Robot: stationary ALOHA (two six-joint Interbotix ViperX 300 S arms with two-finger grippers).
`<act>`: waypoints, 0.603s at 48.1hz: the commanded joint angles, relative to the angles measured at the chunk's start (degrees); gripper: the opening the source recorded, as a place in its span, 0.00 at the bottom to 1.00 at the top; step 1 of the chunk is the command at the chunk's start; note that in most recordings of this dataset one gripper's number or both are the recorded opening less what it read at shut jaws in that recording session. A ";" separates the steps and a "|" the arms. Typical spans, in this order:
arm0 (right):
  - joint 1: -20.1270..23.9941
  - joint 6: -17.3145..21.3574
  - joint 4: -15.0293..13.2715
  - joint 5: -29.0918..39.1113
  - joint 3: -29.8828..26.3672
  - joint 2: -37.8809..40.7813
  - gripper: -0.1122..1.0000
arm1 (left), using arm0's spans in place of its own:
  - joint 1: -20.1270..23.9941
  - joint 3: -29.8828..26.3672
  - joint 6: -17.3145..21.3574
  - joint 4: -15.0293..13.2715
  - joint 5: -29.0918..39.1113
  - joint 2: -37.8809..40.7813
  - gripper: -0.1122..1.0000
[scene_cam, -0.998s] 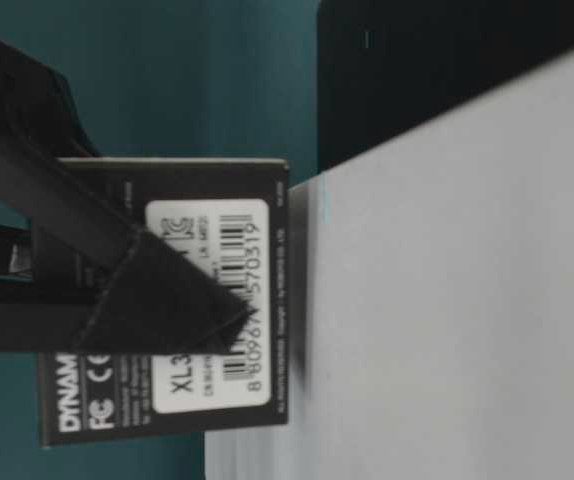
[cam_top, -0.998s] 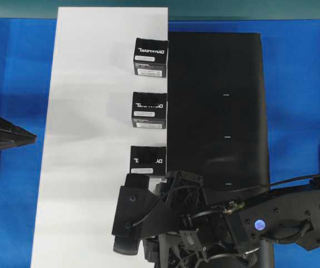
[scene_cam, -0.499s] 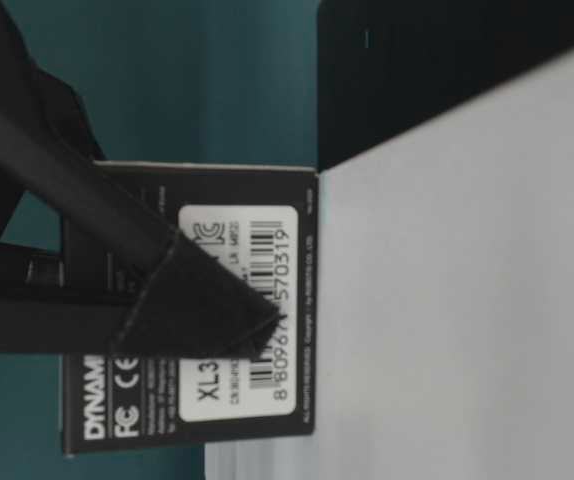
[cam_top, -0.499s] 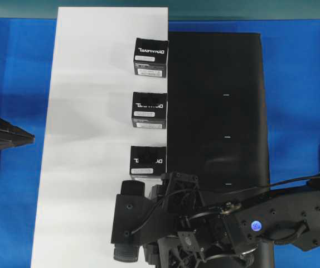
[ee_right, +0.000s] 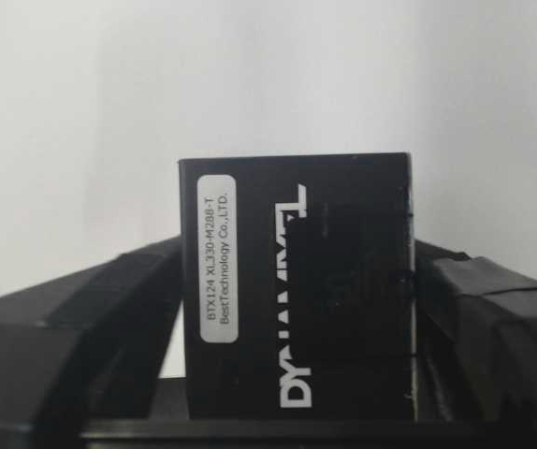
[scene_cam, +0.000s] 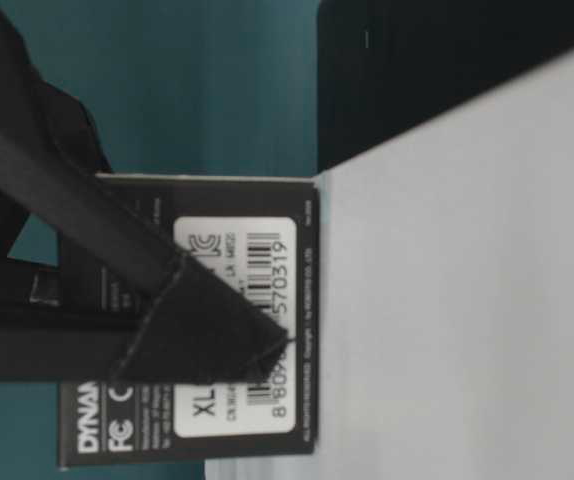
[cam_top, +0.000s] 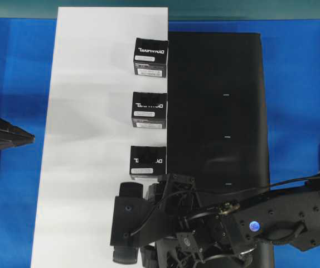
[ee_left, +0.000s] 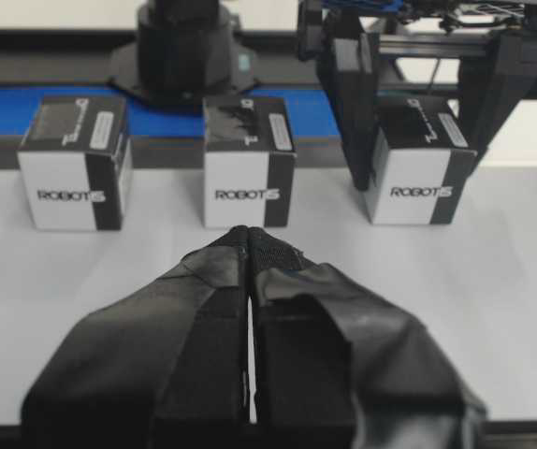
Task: Place the box from the black base onto the white base.
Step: 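Carry the held box left onto the white base below the third box, then lower the box onto the white base and open the right gripper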
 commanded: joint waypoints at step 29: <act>-0.70 0.18 -0.53 -3.34 0.88 -4.39 1.00 | -0.09 -1.85 -0.18 0.18 1.32 -0.62 0.08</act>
